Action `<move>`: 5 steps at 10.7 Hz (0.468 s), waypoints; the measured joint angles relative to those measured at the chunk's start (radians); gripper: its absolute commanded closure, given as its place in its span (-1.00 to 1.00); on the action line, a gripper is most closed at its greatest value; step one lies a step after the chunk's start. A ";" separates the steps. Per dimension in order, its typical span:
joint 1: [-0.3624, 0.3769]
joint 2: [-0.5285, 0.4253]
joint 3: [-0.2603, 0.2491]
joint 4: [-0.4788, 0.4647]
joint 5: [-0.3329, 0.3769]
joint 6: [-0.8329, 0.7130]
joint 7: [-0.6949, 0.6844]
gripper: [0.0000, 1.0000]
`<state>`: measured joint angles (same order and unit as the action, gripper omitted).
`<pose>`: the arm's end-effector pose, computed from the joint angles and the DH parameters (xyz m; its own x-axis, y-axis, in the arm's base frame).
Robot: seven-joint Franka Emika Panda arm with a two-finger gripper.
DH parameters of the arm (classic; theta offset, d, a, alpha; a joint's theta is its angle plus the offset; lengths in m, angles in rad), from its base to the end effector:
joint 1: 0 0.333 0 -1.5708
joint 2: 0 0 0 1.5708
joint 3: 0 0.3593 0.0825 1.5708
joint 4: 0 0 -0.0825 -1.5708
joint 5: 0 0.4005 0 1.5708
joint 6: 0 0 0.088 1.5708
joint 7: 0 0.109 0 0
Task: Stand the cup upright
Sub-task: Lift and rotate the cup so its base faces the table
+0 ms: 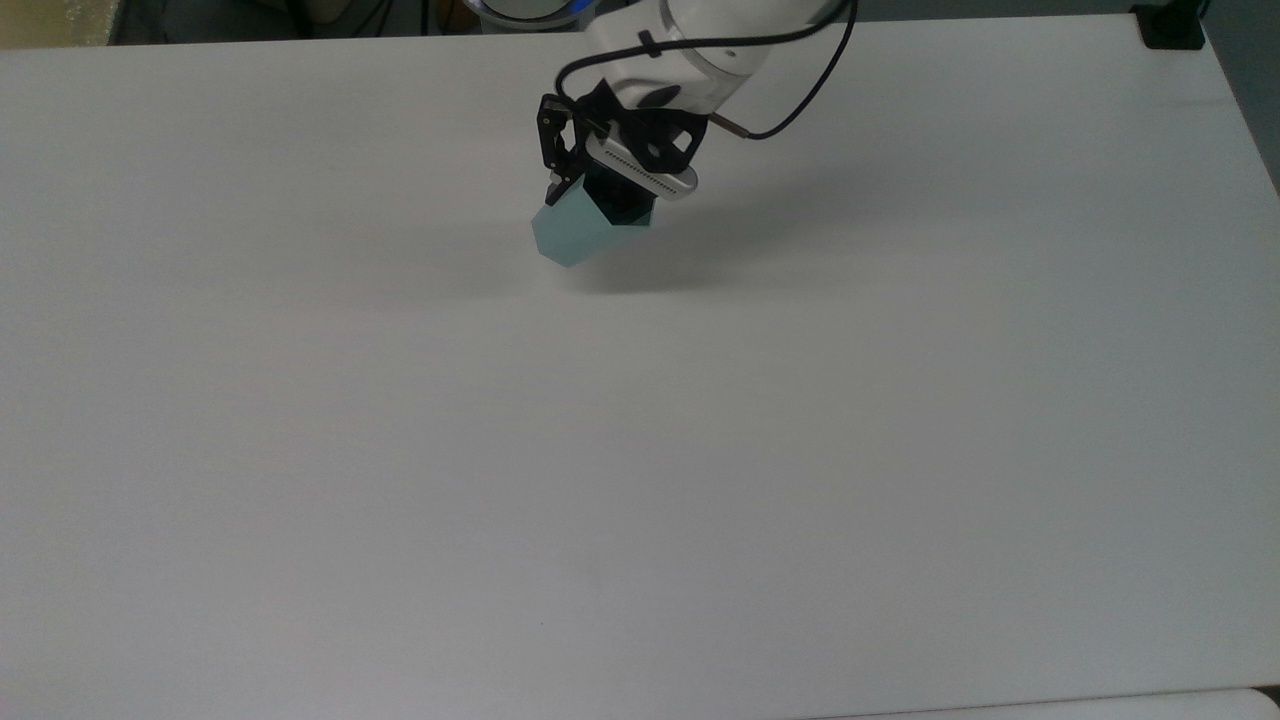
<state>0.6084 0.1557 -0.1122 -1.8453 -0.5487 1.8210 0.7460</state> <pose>0.5537 0.2537 0.4726 0.9844 -0.0130 0.1752 -0.1010 -0.8578 0.5039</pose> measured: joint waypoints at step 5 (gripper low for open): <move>-0.156 -0.079 -0.002 -0.099 0.322 0.181 -0.206 1.00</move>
<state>0.4524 0.0770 -0.1141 -1.9445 -0.2265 2.0015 0.5399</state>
